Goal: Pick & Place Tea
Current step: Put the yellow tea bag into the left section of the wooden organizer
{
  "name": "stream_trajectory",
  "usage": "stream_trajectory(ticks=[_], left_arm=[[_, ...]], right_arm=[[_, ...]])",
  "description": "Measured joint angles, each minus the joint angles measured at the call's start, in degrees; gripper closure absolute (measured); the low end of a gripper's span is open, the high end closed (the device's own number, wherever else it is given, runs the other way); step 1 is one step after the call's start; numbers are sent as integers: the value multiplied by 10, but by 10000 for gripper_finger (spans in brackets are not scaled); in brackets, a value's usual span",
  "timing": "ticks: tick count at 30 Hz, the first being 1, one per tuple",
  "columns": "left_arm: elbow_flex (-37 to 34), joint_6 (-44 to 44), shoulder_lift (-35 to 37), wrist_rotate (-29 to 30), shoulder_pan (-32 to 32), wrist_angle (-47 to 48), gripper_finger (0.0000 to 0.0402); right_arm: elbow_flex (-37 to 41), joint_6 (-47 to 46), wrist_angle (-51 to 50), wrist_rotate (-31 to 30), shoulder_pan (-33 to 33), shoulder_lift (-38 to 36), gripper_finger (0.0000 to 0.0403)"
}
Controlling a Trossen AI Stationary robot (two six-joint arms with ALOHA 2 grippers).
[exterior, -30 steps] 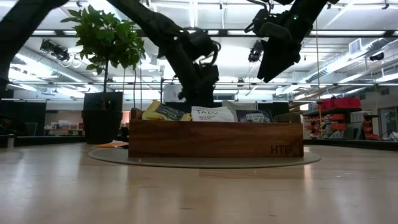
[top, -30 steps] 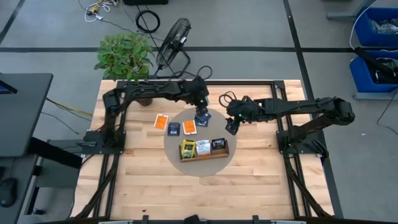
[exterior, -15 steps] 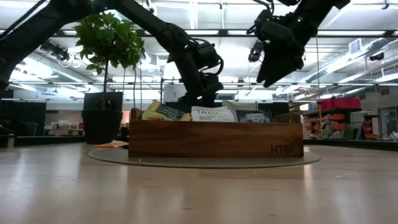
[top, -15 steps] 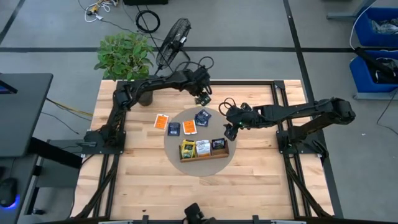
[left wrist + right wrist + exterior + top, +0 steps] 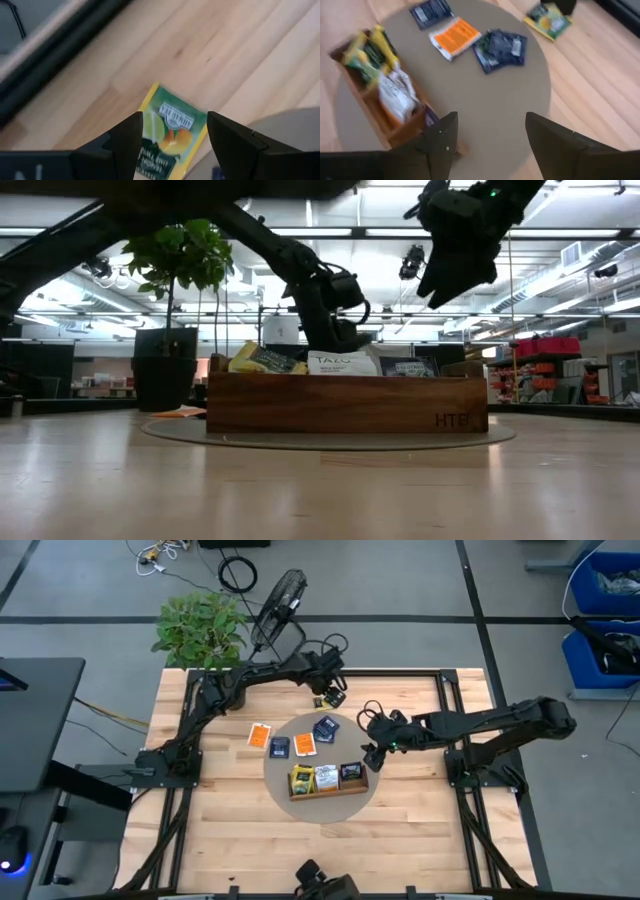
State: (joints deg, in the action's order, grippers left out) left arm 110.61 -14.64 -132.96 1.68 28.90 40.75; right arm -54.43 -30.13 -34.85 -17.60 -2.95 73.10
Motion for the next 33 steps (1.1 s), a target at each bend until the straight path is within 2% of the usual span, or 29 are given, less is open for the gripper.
stream_trajectory(ticks=[9, 15, 25, 33], left_arm=[[0, -17, -13, -3, 20, 59, 174], [0, -24, -14, -12, 18, 59, 174], [0, -63, -20, -76, 32, 56, 174], [0, -68, -23, -104, 37, 71, 174]], right_arm=[[0, 1, 5, -24, -26, -11, 162], [0, 6, 6, -25, -25, -10, 162], [0, 6, 18, -25, -25, -10, 162], [0, 6, 19, -20, -25, -10, 162]])
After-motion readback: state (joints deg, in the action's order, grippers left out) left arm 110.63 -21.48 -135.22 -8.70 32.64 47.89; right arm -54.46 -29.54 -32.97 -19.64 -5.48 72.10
